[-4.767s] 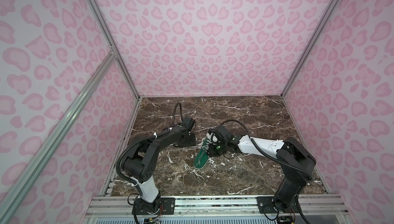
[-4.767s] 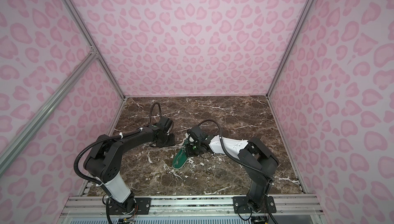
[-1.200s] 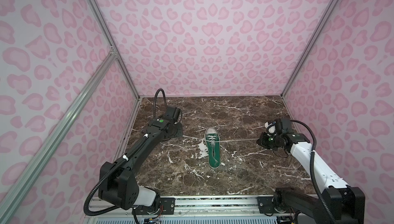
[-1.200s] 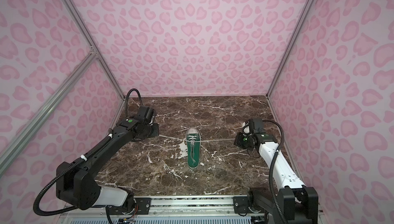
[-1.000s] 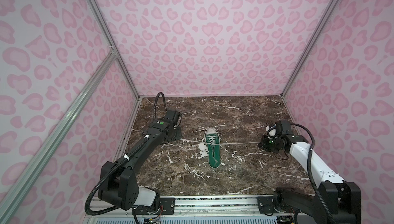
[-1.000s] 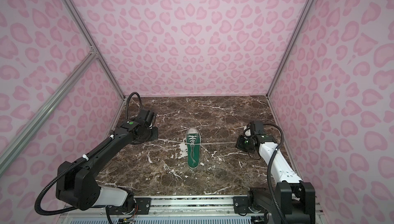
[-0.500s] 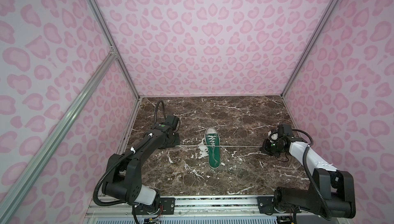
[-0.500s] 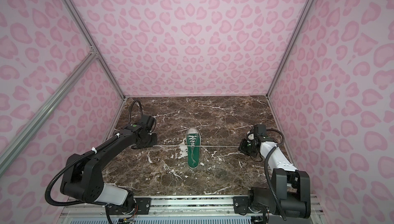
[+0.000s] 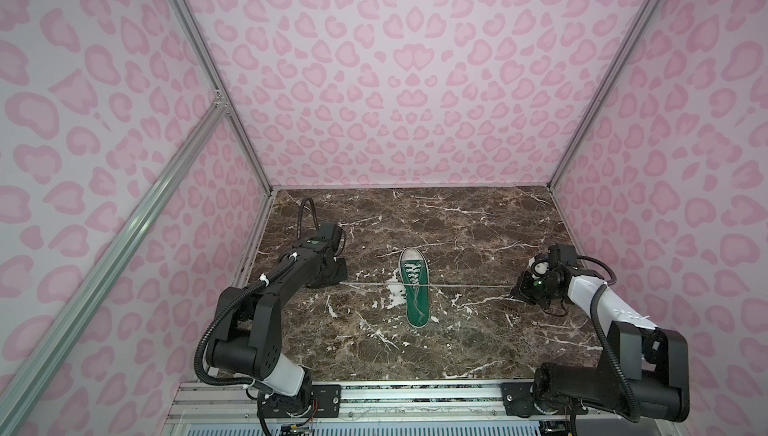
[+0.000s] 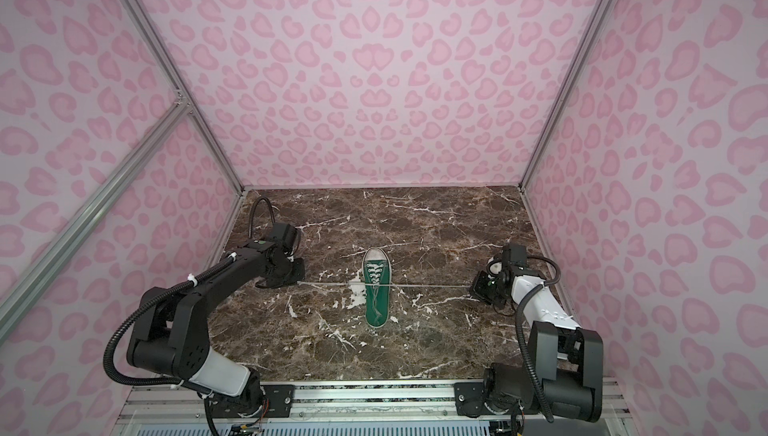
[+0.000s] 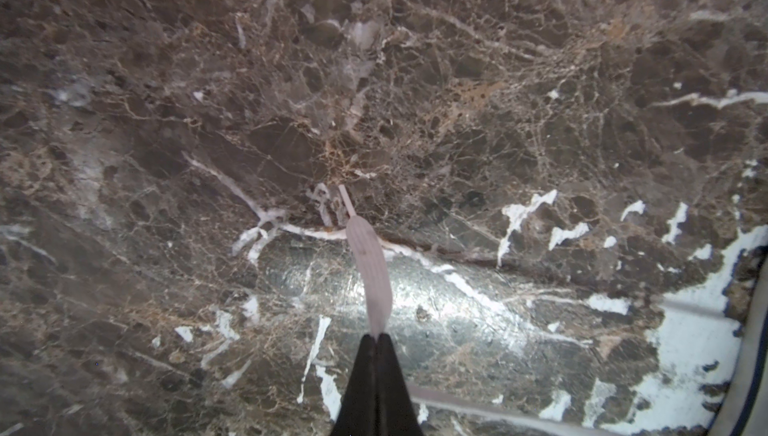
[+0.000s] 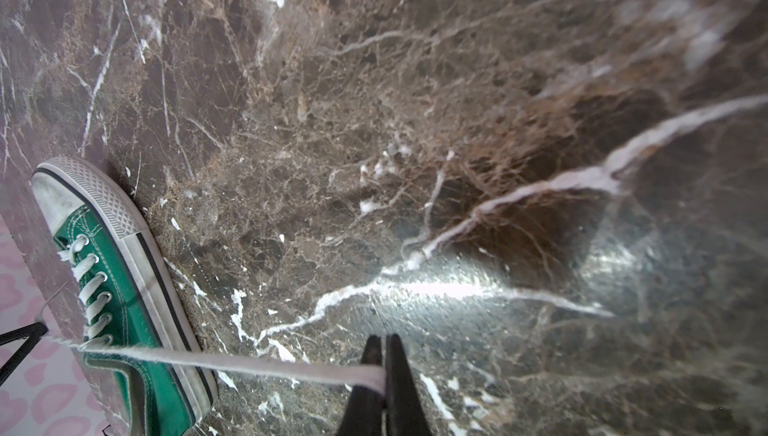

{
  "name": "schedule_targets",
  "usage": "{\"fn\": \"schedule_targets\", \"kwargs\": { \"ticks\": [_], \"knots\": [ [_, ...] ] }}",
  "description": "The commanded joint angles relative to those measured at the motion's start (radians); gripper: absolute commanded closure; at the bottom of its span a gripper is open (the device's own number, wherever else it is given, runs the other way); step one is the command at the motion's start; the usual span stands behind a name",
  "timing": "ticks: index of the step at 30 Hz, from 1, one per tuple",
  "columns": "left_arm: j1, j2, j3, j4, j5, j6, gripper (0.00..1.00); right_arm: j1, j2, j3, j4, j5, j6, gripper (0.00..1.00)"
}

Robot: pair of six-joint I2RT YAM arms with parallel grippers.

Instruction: Tie the shoes

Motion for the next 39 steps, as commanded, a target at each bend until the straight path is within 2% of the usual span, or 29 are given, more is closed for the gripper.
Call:
{"fn": "schedule_targets", "kwargs": {
  "ticks": [1, 5, 7, 11, 15, 26, 31, 35, 39],
  "knots": [
    [0.009, 0.015, -0.006, -0.001, -0.06, 0.016, 0.96, -0.007, 0.001, -0.003, 0.015, 0.051, -0.002, 1.0],
    [0.009, 0.016, 0.0, 0.009, -0.029, 0.013, 0.96, -0.007, 0.001, -0.002, 0.016, 0.042, -0.006, 1.0],
    [0.007, 0.005, -0.006, 0.035, 0.037, 0.007, 0.96, -0.005, 0.002, -0.004, 0.027, 0.002, -0.008, 1.0],
    [-0.033, -0.008, 0.0, 0.04, 0.091, 0.007, 0.96, 0.073, 0.018, 0.017, 0.007, -0.044, -0.016, 1.0],
    [-0.063, -0.014, 0.008, 0.02, 0.096, 0.002, 0.96, 0.174, 0.032, 0.034, -0.013, -0.015, 0.005, 1.0],
    [-0.106, -0.071, -0.04, 0.016, 0.112, -0.035, 0.96, 0.302, 0.008, 0.069, -0.053, -0.061, 0.048, 1.0],
    [-0.112, -0.084, -0.075, 0.035, 0.116, -0.045, 0.96, 0.311, 0.001, 0.057, -0.11, 0.03, 0.041, 1.0],
    [-0.12, -0.093, -0.088, 0.044, 0.123, -0.05, 0.96, 0.315, -0.028, 0.035, -0.063, 0.002, 0.08, 1.0],
    [-0.128, -0.115, -0.099, 0.052, 0.118, -0.057, 0.96, 0.372, -0.043, 0.101, -0.113, -0.001, 0.086, 1.0]
  ]
}}
